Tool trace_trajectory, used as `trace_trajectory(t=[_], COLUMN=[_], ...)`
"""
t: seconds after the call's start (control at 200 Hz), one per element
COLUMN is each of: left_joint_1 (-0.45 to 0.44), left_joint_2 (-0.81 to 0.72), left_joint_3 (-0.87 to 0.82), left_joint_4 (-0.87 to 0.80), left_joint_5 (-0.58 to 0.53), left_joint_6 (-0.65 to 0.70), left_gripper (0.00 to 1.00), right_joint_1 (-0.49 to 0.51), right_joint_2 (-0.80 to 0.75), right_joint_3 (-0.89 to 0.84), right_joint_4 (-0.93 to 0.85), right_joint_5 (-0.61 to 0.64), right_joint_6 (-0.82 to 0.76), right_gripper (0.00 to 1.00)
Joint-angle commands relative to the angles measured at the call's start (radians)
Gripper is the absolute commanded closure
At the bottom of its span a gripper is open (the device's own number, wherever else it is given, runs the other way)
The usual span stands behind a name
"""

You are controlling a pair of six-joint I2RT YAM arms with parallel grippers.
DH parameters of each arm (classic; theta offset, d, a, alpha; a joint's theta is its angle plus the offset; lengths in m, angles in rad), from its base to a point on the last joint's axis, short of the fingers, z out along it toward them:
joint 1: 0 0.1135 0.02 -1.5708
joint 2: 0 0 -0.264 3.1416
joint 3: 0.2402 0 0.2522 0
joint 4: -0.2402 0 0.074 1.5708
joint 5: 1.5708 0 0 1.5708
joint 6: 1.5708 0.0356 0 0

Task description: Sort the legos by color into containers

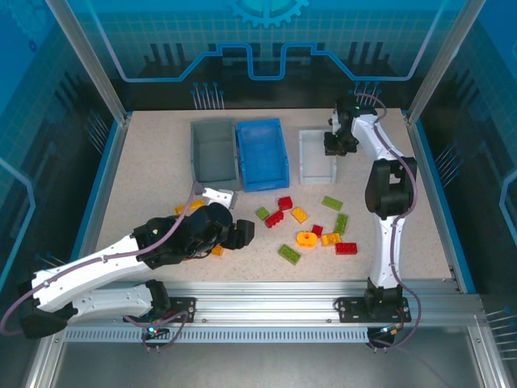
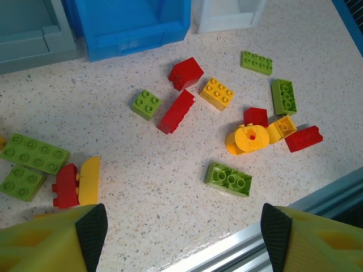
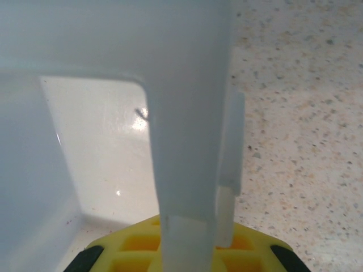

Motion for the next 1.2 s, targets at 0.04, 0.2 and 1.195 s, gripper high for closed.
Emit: trace_trajectory(t=[0.04, 0.2, 1.195], left_joint_1=[-0.006, -0.006, 0.539], left_joint_2=[0.0, 0.001, 0.029], left_joint_3=[0.022, 0.021, -0.049], left_joint_4=[-0.02, -0.018, -0.219], left_joint_5=[-0.012, -0.01, 0.136], left_joint_6=[-0.008, -0.008, -0.088], left_gripper=[0.24, 0.24, 0.33], right_joint_1=[0.026, 0.036, 0.311], right_joint_2=[0.081, 0.091, -0.784], right_joint_3=[0.079, 0.08, -0.654], right_joint_4=[-0.107, -0.118, 0.539], right_joint_5=[-0.088, -0.085, 0.072], right_joint_6=[-0.064, -0.038, 0.097], right_gripper=[0.97, 0.95, 0.41])
